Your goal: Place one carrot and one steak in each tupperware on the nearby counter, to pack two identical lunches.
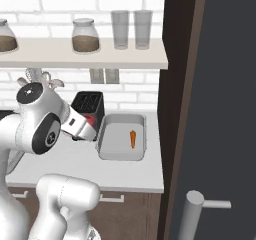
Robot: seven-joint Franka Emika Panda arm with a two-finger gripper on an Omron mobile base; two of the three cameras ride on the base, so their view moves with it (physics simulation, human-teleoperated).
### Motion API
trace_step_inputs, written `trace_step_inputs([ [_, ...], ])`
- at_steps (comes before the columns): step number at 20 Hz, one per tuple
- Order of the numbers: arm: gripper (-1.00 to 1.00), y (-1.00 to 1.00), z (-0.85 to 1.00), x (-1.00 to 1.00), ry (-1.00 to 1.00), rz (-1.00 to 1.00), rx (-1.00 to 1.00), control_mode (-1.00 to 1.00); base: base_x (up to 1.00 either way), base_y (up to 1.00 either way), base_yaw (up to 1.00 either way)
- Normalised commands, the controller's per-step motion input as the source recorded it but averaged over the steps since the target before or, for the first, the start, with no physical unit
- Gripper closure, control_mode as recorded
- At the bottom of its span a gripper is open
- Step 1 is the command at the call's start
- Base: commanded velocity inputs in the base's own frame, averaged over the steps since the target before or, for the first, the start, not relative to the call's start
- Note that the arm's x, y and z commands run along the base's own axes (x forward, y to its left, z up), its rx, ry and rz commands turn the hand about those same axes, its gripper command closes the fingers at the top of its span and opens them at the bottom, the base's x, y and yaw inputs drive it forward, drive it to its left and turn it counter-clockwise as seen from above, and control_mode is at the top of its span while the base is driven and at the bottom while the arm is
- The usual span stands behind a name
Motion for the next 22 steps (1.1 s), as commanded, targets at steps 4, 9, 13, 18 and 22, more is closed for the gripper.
trace_step_inputs([
  [4,1.0,0.0,-0.6,0.62,0.0,0.09,0.0,-1.0,0.0,0.0,0.0],
  [9,1.0,0.0,-0.46,0.18,-0.01,0.08,-0.05,-1.0,0.0,0.0,0.0],
  [13,1.0,-0.11,-0.02,0.0,0.0,0.1,-0.01,-1.0,0.0,0.0,0.0],
  [18,1.0,-0.27,0.0,0.03,0.0,0.14,0.0,-1.0,0.0,0.0,0.0],
  [22,1.0,-0.07,-0.05,0.26,0.0,0.1,-0.01,-1.0,0.0,0.0,0.0],
])
